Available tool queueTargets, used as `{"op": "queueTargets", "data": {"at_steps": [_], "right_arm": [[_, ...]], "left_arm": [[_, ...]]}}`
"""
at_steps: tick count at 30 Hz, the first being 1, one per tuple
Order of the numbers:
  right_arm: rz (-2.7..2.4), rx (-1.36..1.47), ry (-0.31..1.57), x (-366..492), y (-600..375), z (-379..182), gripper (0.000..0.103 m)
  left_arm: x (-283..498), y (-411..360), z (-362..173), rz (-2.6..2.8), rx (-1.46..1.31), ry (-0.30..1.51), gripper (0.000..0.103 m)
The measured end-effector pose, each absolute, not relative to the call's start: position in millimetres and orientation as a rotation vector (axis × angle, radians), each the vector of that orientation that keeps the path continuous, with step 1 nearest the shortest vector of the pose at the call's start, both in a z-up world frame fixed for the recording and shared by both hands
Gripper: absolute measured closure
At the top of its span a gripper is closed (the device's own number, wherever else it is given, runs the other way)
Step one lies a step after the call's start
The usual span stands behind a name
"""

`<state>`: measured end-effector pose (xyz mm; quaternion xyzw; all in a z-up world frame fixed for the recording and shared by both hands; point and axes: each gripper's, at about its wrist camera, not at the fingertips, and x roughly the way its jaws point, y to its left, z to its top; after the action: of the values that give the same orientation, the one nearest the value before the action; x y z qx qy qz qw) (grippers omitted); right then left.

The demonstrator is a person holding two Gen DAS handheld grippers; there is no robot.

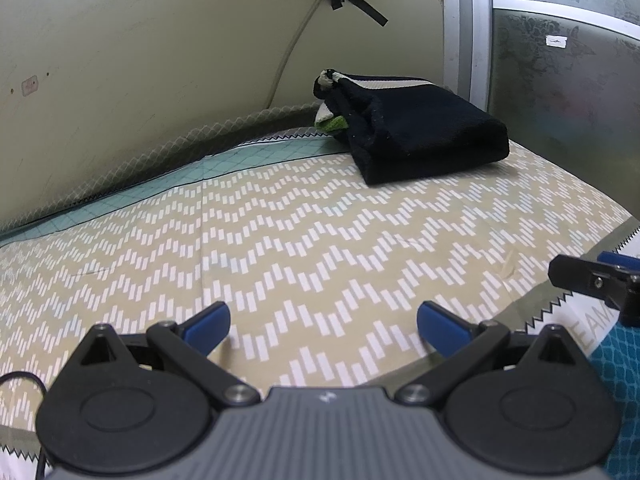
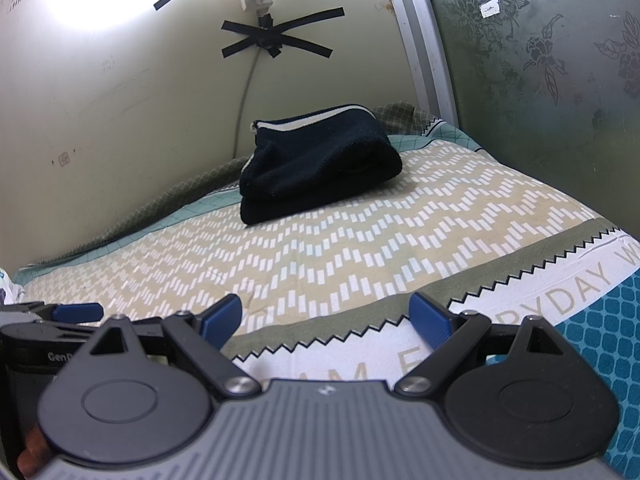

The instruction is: Fold small clothes

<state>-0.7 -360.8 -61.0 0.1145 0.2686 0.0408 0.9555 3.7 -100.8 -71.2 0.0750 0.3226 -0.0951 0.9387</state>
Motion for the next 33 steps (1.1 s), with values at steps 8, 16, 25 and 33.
{"op": "queueTargets", "data": {"at_steps": [8,16,25,33], "right_arm": [[0.088,0.221,0.549,0.1,-363.1,-60.4,0.018],[0.093,0.211,0.553,1.9,-365.2,-60.7,0.018],[0.094,0.212,0.553,1.6,-364.9,-60.8,0.018],[0.097,0.213,0.552,1.9,-366.0,-60.7,0.018]], "left_arm": [[3.8,-102.4,-71.1,-0.189,0.160,0.662,0.000],[0.8,-100.6,-69.3,-0.195,0.158,0.644,0.000],[-1.8,-101.6,-68.5,-0.181,0.173,0.637,0.000],[0.8,-99.6,-68.2,-0.172,0.163,0.643,0.000]]}}
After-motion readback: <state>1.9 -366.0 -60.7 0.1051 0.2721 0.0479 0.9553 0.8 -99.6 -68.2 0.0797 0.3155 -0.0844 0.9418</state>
